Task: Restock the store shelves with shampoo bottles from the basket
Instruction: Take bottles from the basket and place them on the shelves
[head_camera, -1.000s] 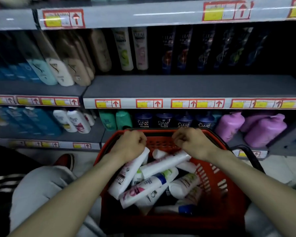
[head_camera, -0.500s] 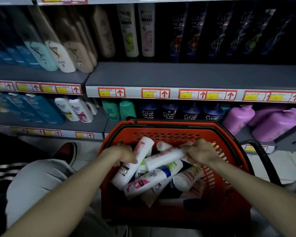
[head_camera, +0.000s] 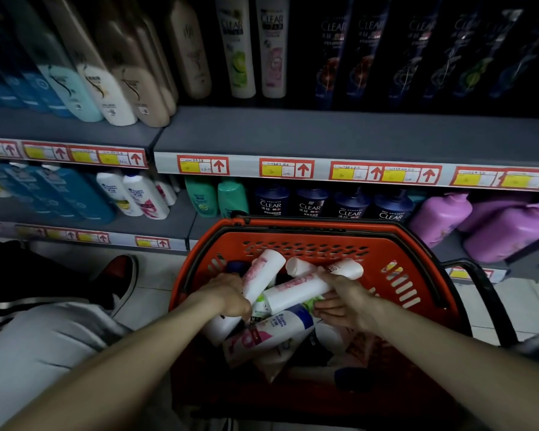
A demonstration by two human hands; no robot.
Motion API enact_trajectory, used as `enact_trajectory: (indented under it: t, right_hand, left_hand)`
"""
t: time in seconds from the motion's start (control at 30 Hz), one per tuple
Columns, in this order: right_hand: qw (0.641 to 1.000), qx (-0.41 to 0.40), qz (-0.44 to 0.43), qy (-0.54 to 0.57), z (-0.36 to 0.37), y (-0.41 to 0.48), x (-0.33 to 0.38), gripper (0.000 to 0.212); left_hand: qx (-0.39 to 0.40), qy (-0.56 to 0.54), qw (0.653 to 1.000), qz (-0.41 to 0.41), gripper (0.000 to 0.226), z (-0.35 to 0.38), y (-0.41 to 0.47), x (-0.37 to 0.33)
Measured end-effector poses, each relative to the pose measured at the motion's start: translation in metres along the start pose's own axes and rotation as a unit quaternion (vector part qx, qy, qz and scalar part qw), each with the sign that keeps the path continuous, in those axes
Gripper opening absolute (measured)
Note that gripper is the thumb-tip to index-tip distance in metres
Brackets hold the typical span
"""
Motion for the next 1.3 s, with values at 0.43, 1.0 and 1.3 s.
enact_trajectory:
  t: [0.43, 1.0, 1.3]
  right_hand:
    - [0.986, -0.104, -0.089, 0.1, -0.006, 0.006, 0.003, 0.028]
    - [0.971, -0.03, -0.227, 0.067, -0.037, -0.026, 0.017, 0.036]
    - [0.978, 0.0, -0.203, -0.056, -0.012, -0.034, 0.013, 0.049]
  left_hand:
    - [-0.138, 0.077, 0.951, 0.264, 0.075, -0.019, 0.0, -0.022]
    - [-0.085, -0.155, 0.963, 0.202, 0.065, 0.004, -0.001, -0.035]
    - [0.038, -0.441, 0.888, 0.123, 0.069, 0.022, -0.002, -0.042]
Point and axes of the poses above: each hand's wrist, its own y-axis towards the middle knuckle, its own z-axis out of the palm, x = y × z, the point moved 3 cm from there along y, towards the middle knuckle, and after that the axes turned 4 degrees about -y, right-handed, at the moved point
